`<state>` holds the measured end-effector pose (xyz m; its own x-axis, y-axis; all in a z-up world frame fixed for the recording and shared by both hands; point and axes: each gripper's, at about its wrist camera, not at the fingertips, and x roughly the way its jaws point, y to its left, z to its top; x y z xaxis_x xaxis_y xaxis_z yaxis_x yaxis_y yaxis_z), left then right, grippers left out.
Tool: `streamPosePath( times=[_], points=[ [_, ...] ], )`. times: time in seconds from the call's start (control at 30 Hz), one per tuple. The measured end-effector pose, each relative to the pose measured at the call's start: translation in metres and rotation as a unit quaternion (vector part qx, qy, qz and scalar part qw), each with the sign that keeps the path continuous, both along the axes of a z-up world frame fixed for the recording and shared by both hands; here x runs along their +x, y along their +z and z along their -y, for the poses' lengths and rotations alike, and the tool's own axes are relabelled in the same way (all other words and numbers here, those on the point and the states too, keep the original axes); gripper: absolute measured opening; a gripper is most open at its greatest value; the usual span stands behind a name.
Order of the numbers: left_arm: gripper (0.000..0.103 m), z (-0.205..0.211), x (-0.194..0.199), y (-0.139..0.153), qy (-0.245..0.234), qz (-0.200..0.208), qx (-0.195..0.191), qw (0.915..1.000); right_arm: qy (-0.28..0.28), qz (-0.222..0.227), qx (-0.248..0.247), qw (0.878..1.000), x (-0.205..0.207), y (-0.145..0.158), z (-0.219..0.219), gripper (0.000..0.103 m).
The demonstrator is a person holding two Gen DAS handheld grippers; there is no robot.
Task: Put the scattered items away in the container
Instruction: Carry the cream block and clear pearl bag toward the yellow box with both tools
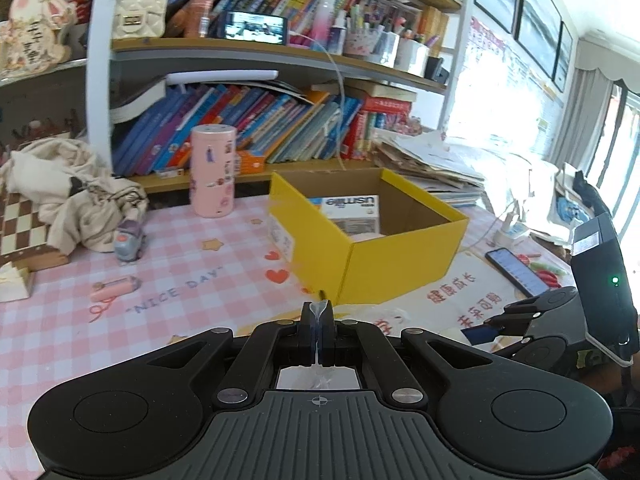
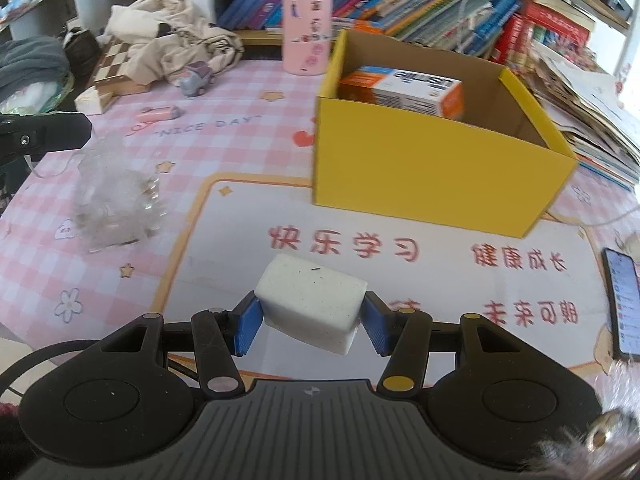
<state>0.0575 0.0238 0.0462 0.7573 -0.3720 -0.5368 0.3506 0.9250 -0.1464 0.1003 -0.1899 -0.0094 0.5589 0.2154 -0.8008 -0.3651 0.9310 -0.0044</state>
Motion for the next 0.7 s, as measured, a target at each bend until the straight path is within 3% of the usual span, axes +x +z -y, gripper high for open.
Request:
streamPosePath(
  times=[0.7],
  points=[
    [0.000,0.071,0.025,0.001,-0.076,-0.020,-0.005,0.9969,-0.072,-0.014,0.008,0.997,0.006,-0.004,0.076,0.051]
  ],
)
